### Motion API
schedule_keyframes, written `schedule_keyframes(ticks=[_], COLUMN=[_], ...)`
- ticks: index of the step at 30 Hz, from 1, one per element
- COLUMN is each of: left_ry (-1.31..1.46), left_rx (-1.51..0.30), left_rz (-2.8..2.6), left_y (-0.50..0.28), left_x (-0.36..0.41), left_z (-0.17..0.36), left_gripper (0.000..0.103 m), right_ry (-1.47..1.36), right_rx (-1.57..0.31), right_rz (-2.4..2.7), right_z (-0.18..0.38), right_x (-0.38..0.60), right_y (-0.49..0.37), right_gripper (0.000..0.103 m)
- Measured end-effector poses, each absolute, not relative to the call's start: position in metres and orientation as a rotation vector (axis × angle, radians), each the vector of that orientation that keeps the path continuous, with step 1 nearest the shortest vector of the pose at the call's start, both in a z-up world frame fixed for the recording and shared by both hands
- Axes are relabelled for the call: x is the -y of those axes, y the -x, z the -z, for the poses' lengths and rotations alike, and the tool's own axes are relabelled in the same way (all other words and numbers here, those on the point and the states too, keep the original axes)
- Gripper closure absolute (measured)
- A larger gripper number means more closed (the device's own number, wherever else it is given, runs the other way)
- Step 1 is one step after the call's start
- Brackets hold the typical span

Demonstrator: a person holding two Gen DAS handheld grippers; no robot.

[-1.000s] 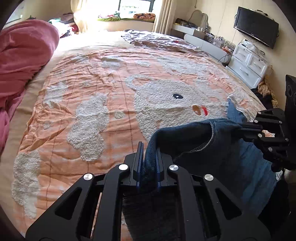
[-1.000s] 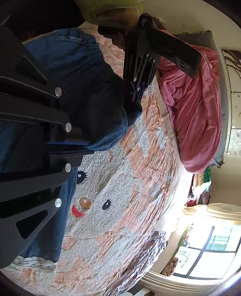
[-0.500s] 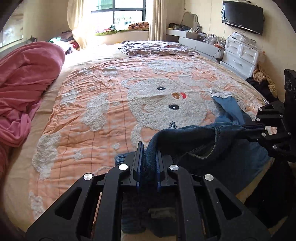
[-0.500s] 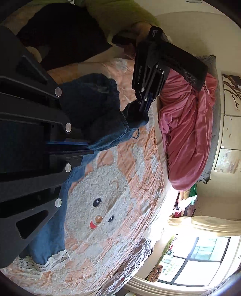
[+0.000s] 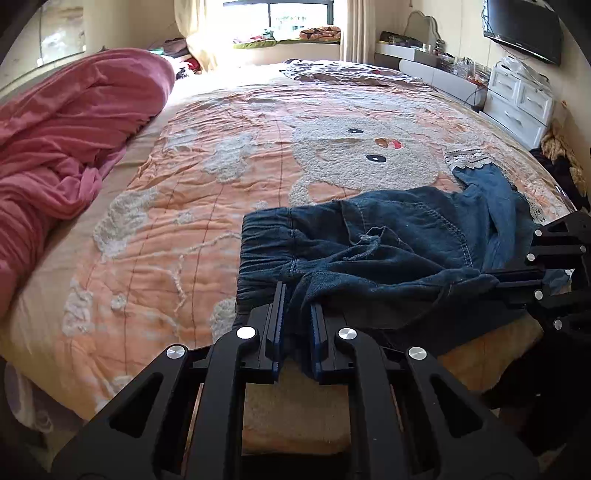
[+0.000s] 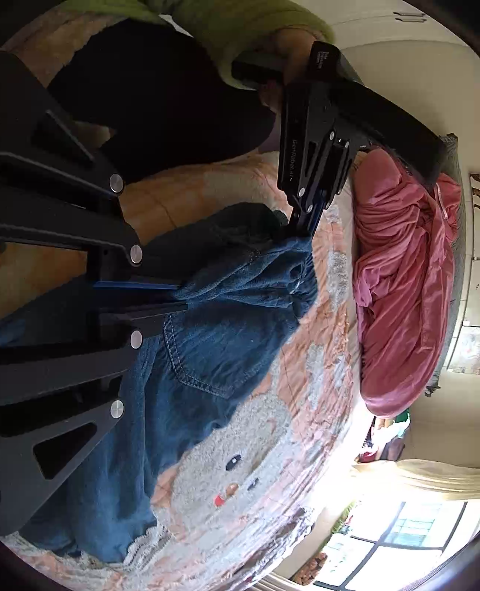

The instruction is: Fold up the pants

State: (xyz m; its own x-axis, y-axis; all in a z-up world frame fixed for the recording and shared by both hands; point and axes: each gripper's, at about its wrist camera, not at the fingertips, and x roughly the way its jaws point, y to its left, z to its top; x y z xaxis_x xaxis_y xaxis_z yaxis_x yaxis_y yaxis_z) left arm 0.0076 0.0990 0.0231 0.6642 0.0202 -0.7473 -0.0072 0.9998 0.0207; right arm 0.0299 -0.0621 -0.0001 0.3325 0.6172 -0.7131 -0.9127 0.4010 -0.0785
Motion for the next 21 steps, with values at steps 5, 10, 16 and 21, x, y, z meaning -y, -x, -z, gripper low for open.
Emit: schedule_keyframes(ticks=[5,10,16,21], left_ry=[-0.086,-0.040,-0.036,-0.010], left_rx=[-0.754,-0.871,-0.864,-0.828], left_rz=[-0.060,-0.056,-0.032,-0.058], left_y=[0.017,0.010,0.021,0.037], left_x=[-0.087,-0.096,-0.093,-0.101], left_z=[-0.038,-0.007,-0.014,-0.036], left_gripper=[0.097,0.096,0.088,0.077], right_ry=[0.565,0.608,0.593,0.540], right_rx=[-0.650,-0.703,-0.759,-0.796], right_rz=[-1.096,-1.091,-1.107,-1.117], right_z=[0.002,0.019,0.031,0.032], right_x=[0.061,0.057,0.053,0.053], right_y=[-0.018,-0.021,-0.026,-0.031], right_gripper=[0.096,0.093,0.082,0.081])
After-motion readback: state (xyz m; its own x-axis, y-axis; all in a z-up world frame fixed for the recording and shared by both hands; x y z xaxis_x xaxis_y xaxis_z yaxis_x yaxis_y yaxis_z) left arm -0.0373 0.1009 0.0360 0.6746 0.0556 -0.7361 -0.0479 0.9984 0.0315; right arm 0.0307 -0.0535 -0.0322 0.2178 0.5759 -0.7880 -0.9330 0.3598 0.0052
